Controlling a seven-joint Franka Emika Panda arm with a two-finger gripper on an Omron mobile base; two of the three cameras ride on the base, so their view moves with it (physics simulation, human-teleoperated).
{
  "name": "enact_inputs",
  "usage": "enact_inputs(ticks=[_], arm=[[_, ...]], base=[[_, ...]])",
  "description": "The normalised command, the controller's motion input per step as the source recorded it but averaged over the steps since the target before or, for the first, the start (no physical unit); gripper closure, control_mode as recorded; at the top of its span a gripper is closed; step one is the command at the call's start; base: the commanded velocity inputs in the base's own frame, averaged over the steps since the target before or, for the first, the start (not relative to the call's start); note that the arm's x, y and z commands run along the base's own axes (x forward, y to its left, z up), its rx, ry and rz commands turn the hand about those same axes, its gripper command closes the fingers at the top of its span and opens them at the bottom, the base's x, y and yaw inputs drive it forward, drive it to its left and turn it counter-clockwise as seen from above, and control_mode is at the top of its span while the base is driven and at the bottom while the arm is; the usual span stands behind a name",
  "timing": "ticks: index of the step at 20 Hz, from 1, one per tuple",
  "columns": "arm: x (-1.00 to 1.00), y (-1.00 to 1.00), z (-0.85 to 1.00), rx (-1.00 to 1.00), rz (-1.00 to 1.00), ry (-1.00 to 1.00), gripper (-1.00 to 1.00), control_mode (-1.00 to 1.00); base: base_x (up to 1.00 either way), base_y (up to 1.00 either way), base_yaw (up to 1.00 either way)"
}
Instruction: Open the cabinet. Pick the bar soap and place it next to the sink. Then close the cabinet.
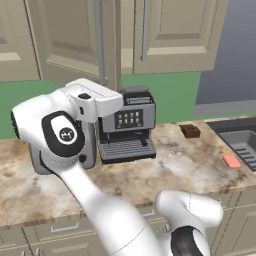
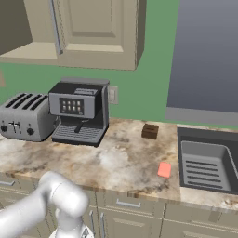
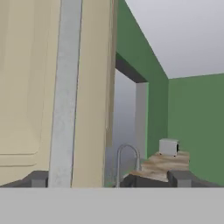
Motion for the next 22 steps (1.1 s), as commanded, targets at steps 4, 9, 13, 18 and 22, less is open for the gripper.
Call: enact_inputs(ticks=[4,9,13,18,22], arm=[[0.21,-0.49,0.25,-0.11,0.09,0.07,-1.0,-1.0],[0.44,-0.34,0.11,-0.06,0.12,0.02,-1.0,-1.0],[0.43,-0.17,0.11,-0.06,0.1,0.0,-1.0,-1.0],[0.39,-0.08,0.16,-0.13,0.05,0.05,-1.0,-1.0],[0.38,0.0,0.06,-0.2,0.0,0.12,-1.0,-1.0]], base=[[0.0,0.0,0.0],[0.0,0.0,0.0],[0.0,0.0,0.0],[0.0,0.0,0.0],[0.0,0.0,0.0]])
